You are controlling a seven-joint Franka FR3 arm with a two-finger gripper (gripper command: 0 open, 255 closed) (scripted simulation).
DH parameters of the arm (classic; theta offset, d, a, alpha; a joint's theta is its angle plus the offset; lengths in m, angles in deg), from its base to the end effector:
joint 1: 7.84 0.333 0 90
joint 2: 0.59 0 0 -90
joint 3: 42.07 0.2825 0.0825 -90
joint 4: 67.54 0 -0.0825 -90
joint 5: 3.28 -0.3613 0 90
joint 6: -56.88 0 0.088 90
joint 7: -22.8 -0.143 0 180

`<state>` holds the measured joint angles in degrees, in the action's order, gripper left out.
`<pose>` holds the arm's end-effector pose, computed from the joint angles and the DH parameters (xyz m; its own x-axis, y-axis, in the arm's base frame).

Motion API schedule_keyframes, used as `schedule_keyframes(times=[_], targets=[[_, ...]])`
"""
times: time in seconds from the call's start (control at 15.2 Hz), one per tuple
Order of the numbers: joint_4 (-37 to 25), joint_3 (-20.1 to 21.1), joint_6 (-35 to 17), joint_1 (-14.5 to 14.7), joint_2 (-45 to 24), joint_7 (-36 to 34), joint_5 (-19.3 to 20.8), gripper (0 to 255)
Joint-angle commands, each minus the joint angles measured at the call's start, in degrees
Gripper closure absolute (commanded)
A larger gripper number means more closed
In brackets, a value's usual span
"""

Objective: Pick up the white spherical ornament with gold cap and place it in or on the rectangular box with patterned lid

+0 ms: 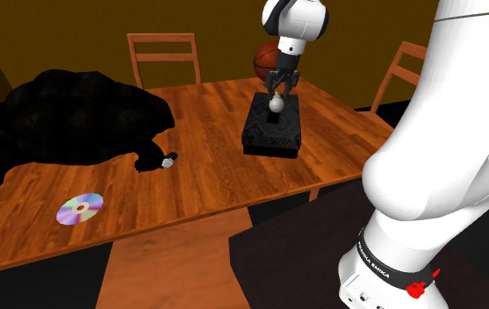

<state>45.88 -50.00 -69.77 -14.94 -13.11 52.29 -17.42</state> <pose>0.5582 -0.1330 0.3060 0.9909 0.1028 0.0868 0.1146 -0.9828 -0.1451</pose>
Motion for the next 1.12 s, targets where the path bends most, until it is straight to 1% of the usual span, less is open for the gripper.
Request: schedule_keyframes(times=[0.0, 0.26, 0.53, 1.06], targets=[[0.0, 0.0, 0.0, 0.0, 0.0, 0.0, 0.0, 0], [-0.01, 0.0, 0.0, 0.0, 0.0, 0.0, 0.0, 0], [-3.1, -0.66, 6.36, -0.4, 3.31, -0.87, 1.38, 0], [-3.1, -0.66, 6.36, -0.4, 3.31, -0.88, 1.38, 0]])
